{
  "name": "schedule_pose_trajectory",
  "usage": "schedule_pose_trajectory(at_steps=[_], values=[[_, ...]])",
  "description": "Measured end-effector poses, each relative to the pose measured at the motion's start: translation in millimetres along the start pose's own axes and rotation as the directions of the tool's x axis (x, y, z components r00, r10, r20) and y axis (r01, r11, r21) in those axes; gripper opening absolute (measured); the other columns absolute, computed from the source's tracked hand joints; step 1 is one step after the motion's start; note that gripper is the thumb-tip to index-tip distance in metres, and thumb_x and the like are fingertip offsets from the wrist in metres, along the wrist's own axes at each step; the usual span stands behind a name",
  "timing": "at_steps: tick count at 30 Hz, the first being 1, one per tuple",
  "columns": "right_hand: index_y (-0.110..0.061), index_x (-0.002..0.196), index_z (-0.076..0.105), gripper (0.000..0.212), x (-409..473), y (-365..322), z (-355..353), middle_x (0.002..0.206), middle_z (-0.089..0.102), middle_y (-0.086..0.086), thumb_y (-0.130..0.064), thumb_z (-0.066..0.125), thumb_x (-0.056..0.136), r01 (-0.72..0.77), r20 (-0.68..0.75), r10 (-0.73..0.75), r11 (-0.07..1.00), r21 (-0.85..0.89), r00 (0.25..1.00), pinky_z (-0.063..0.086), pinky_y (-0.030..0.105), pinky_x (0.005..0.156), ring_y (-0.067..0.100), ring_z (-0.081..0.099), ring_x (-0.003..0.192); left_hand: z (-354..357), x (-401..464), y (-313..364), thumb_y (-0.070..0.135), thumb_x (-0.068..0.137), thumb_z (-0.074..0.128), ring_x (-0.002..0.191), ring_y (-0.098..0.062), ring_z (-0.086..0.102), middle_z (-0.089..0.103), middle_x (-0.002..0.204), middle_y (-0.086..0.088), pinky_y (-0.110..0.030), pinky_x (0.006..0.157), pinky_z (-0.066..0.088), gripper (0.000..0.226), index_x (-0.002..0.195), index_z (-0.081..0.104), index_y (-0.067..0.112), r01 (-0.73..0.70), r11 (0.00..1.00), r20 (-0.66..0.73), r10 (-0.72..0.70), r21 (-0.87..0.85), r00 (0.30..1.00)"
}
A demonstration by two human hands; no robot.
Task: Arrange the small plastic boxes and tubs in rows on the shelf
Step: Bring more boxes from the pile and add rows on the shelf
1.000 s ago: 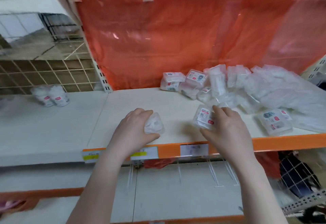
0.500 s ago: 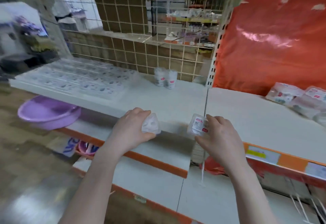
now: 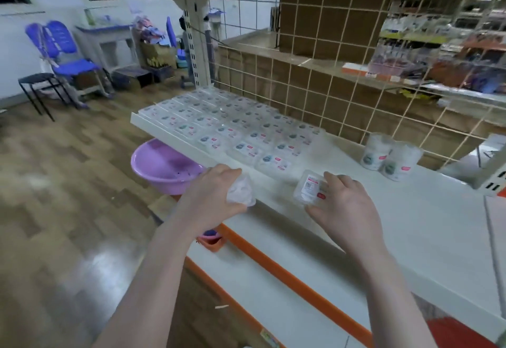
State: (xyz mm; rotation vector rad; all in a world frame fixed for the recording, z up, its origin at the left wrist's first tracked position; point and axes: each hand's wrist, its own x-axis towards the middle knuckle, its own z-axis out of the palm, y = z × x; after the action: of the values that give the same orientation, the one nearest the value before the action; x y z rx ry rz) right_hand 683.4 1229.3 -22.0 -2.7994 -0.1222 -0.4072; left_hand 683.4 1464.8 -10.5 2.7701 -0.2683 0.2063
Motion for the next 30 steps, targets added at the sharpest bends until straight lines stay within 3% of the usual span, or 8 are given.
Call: schedule_pose_trajectory(at_steps=[8, 13, 17, 24, 30], values=[[-0.013, 0.121, 0.052, 0.053, 111, -73, 36, 0.121, 0.054, 0.006, -0.034, 0.064, 0.073, 0.005, 0.04, -0.004, 1.0, -0.021, 0.999, 0.039, 0.031, 0.086, 0.025, 0.044, 0.116, -36, 82, -95, 0.038, 0.077, 0.072, 0.127, -0.016, 0.039, 0.044, 0.141, -0.002, -0.026, 0.1, 0.032, 0.075, 0.143, 0.04, 0.02, 0.012, 1.0, -0.011, -0.012, -0.004, 1.0], [-0.015, 0.125, 0.05, 0.057, 144, -112, 66, 0.122, 0.055, 0.005, -0.039, 0.062, 0.075, -0.025, 0.069, 0.031, 0.997, -0.079, 0.997, 0.038, 0.03, 0.085, 0.024, 0.047, 0.114, -48, 122, -155, 0.038, 0.078, 0.071, 0.13, -0.019, 0.037, 0.041, 0.144, -0.003, -0.027, 0.102, 0.028, 0.074, 0.142, 0.04, 0.019, -0.005, 1.0, 0.025, 0.005, 0.002, 1.0], [-0.015, 0.128, 0.048, 0.059, 164, -142, 87, 0.123, 0.054, 0.005, -0.039, 0.061, 0.076, -0.154, 0.027, 0.158, 0.982, -0.11, 0.987, 0.039, 0.03, 0.081, 0.025, 0.046, 0.113, -56, 165, -199, 0.038, 0.079, 0.072, 0.129, -0.022, 0.039, 0.043, 0.141, -0.006, -0.03, 0.103, 0.029, 0.074, 0.142, 0.04, 0.018, -0.128, 0.992, 0.073, 0.127, 0.012, 0.989], [-0.013, 0.135, 0.042, 0.067, 182, -183, 111, 0.131, 0.05, 0.01, -0.04, 0.062, 0.076, -0.372, 0.011, 0.379, 0.913, -0.166, 0.925, 0.035, 0.037, 0.102, 0.03, 0.04, 0.122, -58, 225, -247, 0.042, 0.078, 0.072, 0.132, -0.02, 0.036, 0.036, 0.146, -0.004, -0.023, 0.102, 0.023, 0.077, 0.143, 0.037, 0.02, -0.334, 0.94, 0.194, 0.341, -0.065, 0.92], [-0.015, 0.135, 0.043, 0.066, 195, -192, 111, 0.128, 0.052, 0.006, -0.038, 0.064, 0.078, -0.473, 0.011, 0.481, 0.865, -0.166, 0.877, 0.041, 0.032, 0.085, 0.027, 0.045, 0.117, -56, 251, -261, 0.044, 0.077, 0.072, 0.129, -0.018, 0.039, 0.041, 0.142, 0.001, -0.033, 0.104, 0.033, 0.074, 0.141, 0.041, 0.022, -0.396, 0.91, 0.213, 0.413, -0.12, 0.886]])
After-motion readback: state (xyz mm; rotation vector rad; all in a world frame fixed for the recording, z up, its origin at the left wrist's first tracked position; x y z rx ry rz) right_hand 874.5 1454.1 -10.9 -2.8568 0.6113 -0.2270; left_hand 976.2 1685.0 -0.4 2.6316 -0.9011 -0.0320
